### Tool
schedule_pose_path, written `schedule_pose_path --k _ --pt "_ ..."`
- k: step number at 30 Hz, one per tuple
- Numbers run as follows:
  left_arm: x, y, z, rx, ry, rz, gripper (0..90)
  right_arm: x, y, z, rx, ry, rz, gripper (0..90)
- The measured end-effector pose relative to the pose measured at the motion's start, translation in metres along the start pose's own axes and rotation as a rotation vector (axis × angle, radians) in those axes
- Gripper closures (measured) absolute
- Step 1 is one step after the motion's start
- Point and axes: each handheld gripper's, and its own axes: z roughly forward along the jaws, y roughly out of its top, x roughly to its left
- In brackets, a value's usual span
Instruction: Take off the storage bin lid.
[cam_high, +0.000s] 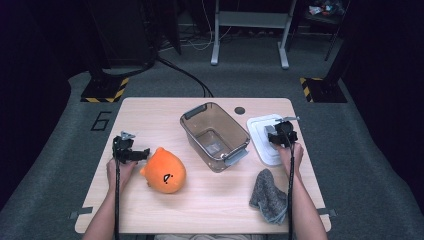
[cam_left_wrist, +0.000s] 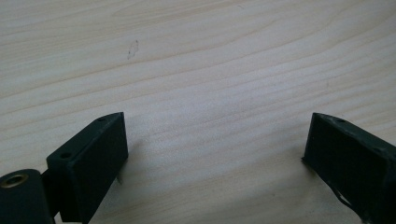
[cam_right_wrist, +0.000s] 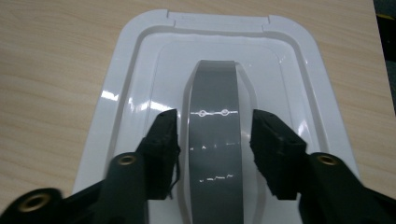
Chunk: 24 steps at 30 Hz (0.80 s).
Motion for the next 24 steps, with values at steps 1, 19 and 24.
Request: schedule_pose_path --k 1,19,24 --pt "0.000 0.000 0.000 0.001 0.000 0.000 5.8 -0.001 0.000 -0.001 -0.001 0.000 0.001 43.6" --pt "0.000 0.000 0.000 0.001 -0.001 -0.003 5.8 -0.009 -0.036 -0.063 -0.073 0.068 -0.057 13.6" --pt "0.000 0.000 0.000 0.003 0.001 -0.003 5.8 -0.015 -0.057 -0.076 -0.073 0.075 -0.057 11.0"
